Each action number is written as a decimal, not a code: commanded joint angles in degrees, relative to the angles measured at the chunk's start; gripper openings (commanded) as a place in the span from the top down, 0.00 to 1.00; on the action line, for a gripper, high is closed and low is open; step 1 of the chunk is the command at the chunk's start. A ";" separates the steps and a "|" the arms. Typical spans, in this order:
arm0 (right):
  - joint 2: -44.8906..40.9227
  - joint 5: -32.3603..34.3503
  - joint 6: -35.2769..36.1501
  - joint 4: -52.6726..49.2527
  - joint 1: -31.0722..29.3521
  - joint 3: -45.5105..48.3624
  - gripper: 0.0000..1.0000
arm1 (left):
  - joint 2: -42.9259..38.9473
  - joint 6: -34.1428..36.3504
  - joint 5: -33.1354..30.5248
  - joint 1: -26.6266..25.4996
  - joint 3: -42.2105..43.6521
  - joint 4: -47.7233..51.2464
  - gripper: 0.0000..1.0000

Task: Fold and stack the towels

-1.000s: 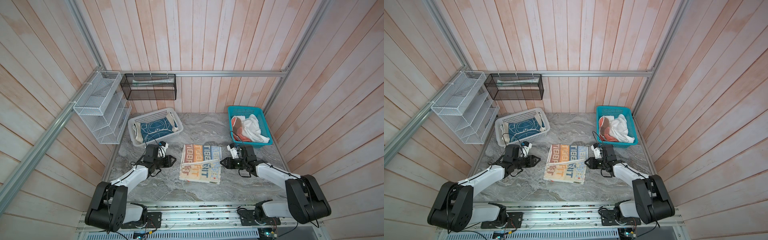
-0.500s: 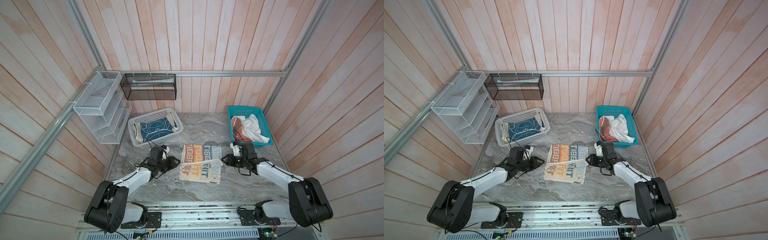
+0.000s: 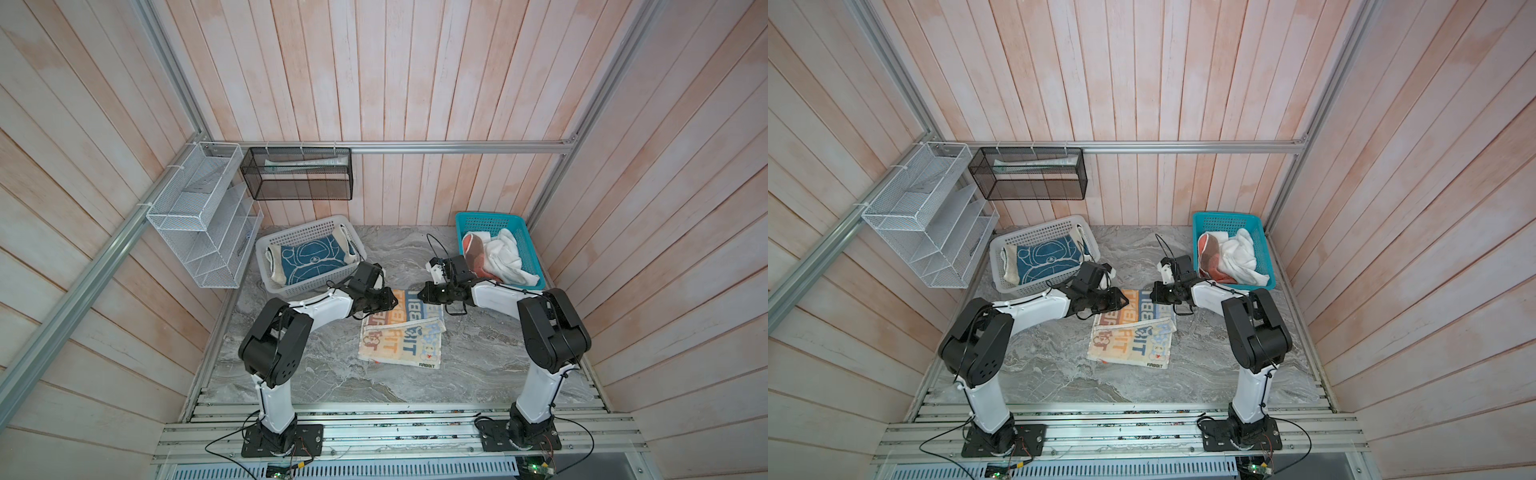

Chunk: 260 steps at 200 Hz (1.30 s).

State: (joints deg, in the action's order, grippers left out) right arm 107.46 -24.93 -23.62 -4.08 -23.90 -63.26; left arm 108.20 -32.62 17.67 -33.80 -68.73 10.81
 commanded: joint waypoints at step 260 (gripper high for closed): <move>-4.54 9.12 -1.02 -9.23 -3.87 -2.12 0.66 | -34.27 -17.55 -8.59 -7.55 35.76 -2.20 0.68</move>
State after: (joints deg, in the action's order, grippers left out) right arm 109.47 -21.37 -26.50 -6.70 -27.42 -65.89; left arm 77.10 -38.52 7.27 -43.81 -37.34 10.59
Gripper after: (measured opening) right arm 0.333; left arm 0.308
